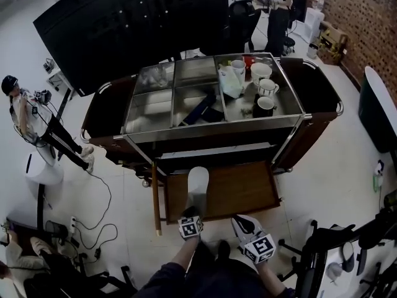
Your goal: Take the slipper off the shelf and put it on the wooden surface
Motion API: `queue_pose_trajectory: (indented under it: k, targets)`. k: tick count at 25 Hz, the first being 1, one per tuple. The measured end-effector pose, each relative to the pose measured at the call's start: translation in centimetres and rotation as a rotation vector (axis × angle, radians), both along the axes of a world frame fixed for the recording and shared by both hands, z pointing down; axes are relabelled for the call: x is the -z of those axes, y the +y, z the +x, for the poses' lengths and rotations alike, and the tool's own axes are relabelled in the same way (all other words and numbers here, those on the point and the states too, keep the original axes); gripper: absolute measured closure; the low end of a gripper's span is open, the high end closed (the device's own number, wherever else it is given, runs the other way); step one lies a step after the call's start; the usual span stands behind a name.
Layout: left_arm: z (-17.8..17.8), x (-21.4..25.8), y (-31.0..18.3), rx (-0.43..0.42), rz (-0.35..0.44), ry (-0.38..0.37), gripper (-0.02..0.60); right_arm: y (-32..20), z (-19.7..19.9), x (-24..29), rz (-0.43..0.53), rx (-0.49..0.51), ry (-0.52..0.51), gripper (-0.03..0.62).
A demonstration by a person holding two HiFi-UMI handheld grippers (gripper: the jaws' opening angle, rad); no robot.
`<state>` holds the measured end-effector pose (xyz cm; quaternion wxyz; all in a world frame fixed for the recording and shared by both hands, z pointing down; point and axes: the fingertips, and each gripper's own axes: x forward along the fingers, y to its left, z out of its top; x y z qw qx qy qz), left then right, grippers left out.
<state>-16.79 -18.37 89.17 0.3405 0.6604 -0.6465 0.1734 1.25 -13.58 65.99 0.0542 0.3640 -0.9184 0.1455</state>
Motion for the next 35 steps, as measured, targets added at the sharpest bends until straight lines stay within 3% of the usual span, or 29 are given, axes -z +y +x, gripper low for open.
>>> queue_pose_trajectory:
  k: [2, 4, 5, 8, 13, 18, 25, 35]
  targets:
    - [0.4, -0.7, -0.8, -0.017, 0.005, 0.043, 0.564, 0.5, -0.4, -0.6, 0.003, 0.020, 0.024, 0.586]
    - [1.6, 0.1, -1.5, -0.056, 0.046, 0.104, 0.458, 1.2, -0.4, -0.7, 0.013, 0.029, 0.031, 0.586]
    - [2.1, 0.9, -1.7, -0.077, 0.071, 0.121, 0.439, 1.4, -0.4, -0.7, 0.018, 0.031, 0.031, 0.586]
    - [3.3, 4.5, -1.3, -0.104, 0.150, 0.159, 0.437, 2.2, -0.4, -0.3, 0.017, 0.033, 0.018, 0.586]
    - [6.8, 14.0, 4.1, -0.182, 0.337, 0.259, 0.439, 3.5, -1.5, 1.5, 0.053, 0.041, -0.025, 0.588]
    - [9.0, 22.8, 9.5, -0.182, 0.500, 0.343, 0.439, 4.4, -2.9, 2.8, 0.097, 0.079, -0.018, 0.594]
    - [12.1, 26.7, 13.0, -0.263, 0.579, 0.296, 0.439, 6.2, -4.9, 4.6, 0.160, 0.140, 0.033, 0.594]
    - [10.0, 29.2, 14.6, -0.201, 0.656, 0.318, 0.448, 7.3, -6.6, 4.8, 0.164, 0.203, -0.002, 0.594]
